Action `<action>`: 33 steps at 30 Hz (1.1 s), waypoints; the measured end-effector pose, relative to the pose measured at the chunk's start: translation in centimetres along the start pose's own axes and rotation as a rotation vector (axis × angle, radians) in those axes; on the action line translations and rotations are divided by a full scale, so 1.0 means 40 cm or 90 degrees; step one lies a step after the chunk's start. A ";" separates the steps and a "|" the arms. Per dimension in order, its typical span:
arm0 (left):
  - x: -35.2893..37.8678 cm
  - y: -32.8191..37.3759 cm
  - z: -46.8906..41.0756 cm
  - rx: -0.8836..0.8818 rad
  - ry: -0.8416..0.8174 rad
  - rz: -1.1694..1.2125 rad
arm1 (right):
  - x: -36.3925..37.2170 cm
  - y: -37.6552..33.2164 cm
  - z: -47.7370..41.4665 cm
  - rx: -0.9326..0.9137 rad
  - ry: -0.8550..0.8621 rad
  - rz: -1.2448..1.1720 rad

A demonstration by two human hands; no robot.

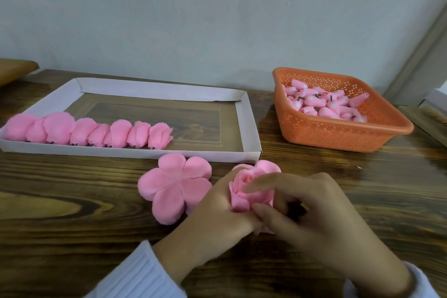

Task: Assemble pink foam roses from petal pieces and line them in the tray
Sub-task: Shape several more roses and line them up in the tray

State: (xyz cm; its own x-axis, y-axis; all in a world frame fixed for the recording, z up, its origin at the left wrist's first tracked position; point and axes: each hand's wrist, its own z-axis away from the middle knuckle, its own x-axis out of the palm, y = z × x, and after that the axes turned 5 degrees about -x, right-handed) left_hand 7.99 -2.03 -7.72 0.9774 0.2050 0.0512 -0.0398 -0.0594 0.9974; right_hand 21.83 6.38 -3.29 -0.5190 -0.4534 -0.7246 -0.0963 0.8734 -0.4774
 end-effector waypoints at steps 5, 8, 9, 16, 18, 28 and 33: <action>0.000 0.006 0.009 0.022 0.049 -0.069 | 0.009 -0.006 0.001 0.026 -0.032 0.034; -0.006 -0.003 0.010 -0.004 0.022 -0.091 | 0.013 -0.009 -0.001 0.029 -0.041 0.053; -0.002 -0.002 0.007 0.003 0.030 -0.113 | 0.014 -0.009 -0.001 0.028 -0.043 0.061; -0.001 0.009 0.009 0.007 -0.006 0.010 | 0.013 -0.015 -0.005 0.063 -0.039 0.081; 0.001 0.014 0.010 -0.014 -0.042 0.063 | 0.013 -0.015 -0.004 0.066 -0.034 0.079; 0.001 0.015 0.007 -0.064 -0.161 0.335 | 0.000 -0.023 -0.008 0.085 -0.013 -0.072; -0.001 0.017 0.006 -0.062 -0.172 0.372 | -0.003 -0.025 -0.006 0.080 -0.004 -0.134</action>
State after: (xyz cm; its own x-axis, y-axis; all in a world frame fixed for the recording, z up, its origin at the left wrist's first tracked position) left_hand 7.96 -2.32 -7.07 0.8063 -0.0875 0.5849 -0.5868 0.0051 0.8097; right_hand 21.78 5.61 -2.63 -0.4927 -0.6244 -0.6062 -0.0954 0.7311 -0.6755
